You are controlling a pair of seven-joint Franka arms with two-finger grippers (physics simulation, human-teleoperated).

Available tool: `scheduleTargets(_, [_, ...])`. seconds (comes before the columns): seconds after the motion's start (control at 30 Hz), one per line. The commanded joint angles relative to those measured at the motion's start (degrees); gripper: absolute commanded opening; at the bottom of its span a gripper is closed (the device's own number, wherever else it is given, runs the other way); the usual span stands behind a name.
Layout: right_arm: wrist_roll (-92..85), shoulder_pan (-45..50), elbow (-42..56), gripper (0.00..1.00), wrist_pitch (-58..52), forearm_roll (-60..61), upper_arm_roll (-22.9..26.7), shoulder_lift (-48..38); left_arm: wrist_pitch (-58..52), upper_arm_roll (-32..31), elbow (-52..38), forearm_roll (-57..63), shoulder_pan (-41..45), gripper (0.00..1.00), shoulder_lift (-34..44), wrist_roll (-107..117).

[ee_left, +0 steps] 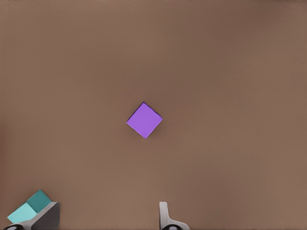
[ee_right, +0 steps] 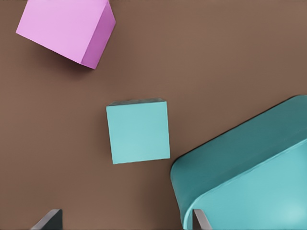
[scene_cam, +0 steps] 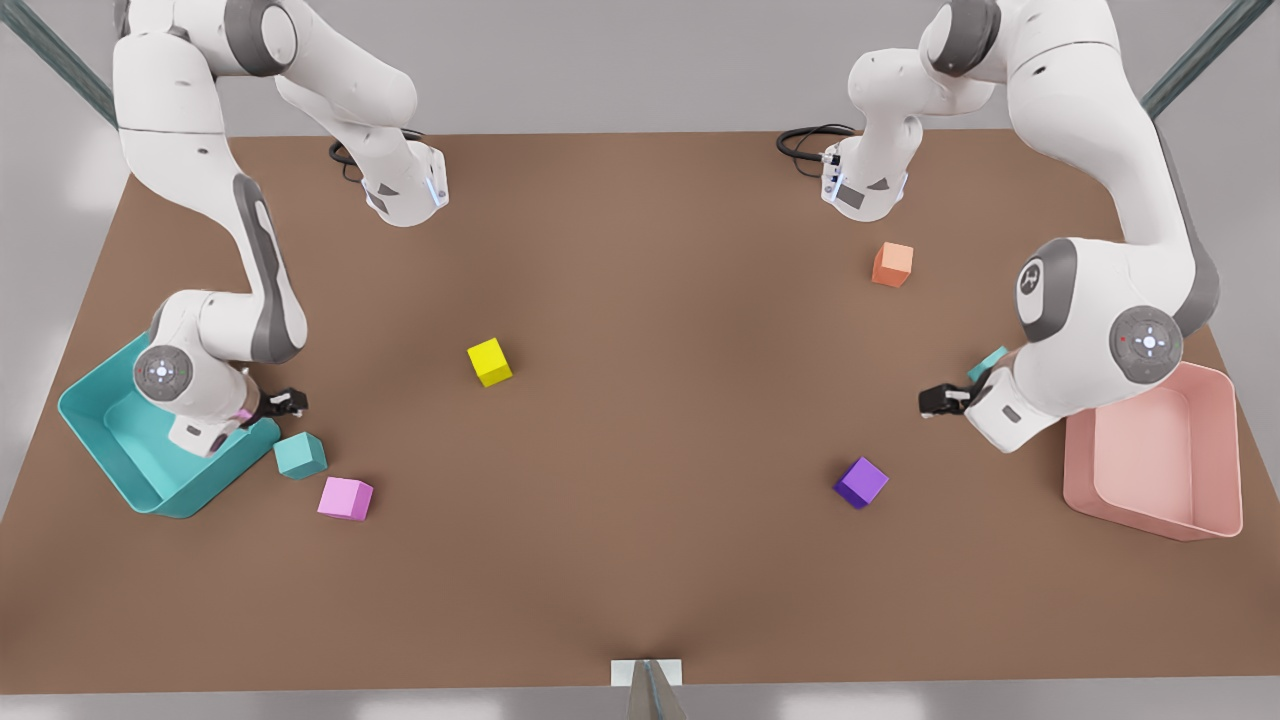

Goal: Stack the two blue cubes on top of each other

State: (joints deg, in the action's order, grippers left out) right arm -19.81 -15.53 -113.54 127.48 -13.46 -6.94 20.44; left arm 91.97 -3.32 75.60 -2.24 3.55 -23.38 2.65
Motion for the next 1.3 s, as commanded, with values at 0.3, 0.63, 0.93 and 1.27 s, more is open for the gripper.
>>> scheduleTargets(0.3, [-21.41,-0.29,0.25,1.0,14.55,0.54,1.4,6.28,-4.8,-2.75,0.43,0.74,0.32,1.0,1.94,0.6])
scheduleTargets(0.63, [-16.84,-0.56,-0.1,1.0,13.77,0.8,2.1,6.8,-1.54,-5.38,8.86,9.1,-1.88,1.0,8.27,-36.74])
scheduleTargets(0.93, [-11.13,-0.38,-0.1,1.0,10.16,6.07,1.49,6.89,10.33,-16.11,22.75,9.01,-18.58,1.0,10.55,-41.24])
scheduleTargets(1.27, [-9.99,-0.21,0.25,1.0,9.81,7.92,1.22,8.47,9.98,-15.93,22.31,12.26,-20.25,1.0,9.32,-41.24])
